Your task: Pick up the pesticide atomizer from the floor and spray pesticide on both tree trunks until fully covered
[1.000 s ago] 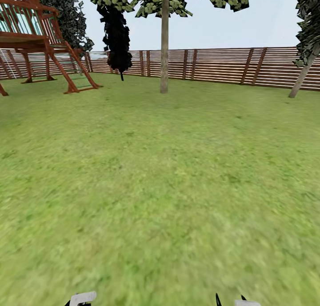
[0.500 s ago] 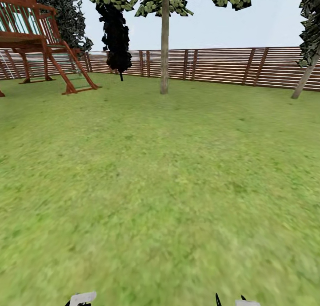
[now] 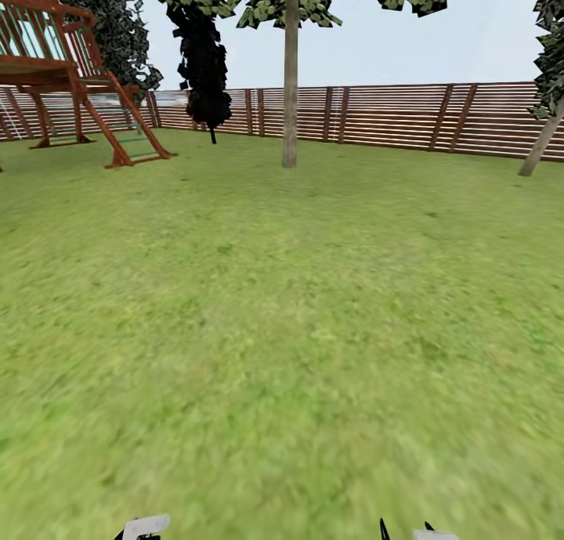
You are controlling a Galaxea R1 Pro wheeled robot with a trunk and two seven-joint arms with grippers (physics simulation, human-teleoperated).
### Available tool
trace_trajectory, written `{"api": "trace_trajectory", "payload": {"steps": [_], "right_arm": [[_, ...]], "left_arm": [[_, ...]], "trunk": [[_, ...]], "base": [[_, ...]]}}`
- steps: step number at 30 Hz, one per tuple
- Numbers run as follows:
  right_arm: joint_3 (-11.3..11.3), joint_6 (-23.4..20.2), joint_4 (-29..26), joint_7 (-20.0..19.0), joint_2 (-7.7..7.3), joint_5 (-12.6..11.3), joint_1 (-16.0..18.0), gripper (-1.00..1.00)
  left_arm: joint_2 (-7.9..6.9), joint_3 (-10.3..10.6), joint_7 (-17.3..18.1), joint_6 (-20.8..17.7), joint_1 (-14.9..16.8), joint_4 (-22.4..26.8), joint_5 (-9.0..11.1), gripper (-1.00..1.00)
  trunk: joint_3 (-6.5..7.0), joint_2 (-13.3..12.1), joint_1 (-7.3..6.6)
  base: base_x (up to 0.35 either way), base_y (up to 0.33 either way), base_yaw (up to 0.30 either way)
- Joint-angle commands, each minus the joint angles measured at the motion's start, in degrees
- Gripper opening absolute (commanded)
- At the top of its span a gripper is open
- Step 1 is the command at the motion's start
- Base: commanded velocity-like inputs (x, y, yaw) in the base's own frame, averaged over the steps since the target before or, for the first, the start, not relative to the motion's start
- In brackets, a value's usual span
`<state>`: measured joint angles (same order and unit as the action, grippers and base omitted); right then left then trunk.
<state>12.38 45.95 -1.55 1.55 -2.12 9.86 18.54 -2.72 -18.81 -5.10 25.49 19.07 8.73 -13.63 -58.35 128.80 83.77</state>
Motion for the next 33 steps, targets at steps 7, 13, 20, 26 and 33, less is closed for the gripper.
{"api": "trace_trajectory", "payload": {"steps": [7, 13, 20, 26, 33], "right_arm": [[0.02, -0.14, 0.11, -0.06, 0.49, -0.02, 0.0, 1.0], [0.02, -0.3, 0.13, -0.08, 0.47, 0.06, 0.0, 1.0], [0.02, -0.68, 0.15, -0.14, 0.58, 0.07, -0.98, 1.0], [0.02, -0.72, 0.15, -0.15, 0.62, 0.07, -1.14, 1.0], [0.02, -0.71, 0.15, -0.15, 0.62, 0.07, -1.14, 1.0]], "left_arm": [[0.0, 0.0, 0.0, 0.0, 0.0, 0.01, 0.0, -1.0], [-0.01, -0.06, 0.0, 0.0, 0.0, 0.06, -0.08, -1.0], [-0.01, -0.02, 0.0, 0.0, 0.0, 0.06, -0.02, -1.0], [0.0, 0.0, 0.0, 0.0, 0.0, 0.05, 0.0, -1.0], [0.0, 0.0, 0.0, 0.0, 0.0, 0.01, 0.0, -1.0]], "trunk": [[0.0, 0.0, 0.0], [0.0, 0.0, 0.0], [0.0, 0.0, 0.0], [0.0, 0.0, 0.0], [0.0, 0.0, 0.0]], "base": [[0.339, 0.0, 0.0], [0.339, 0.0, 0.0], [0.339, 0.0, 0.0], [0.339, 0.0, 0.0], [0.339, 0.0, 0.0]]}}
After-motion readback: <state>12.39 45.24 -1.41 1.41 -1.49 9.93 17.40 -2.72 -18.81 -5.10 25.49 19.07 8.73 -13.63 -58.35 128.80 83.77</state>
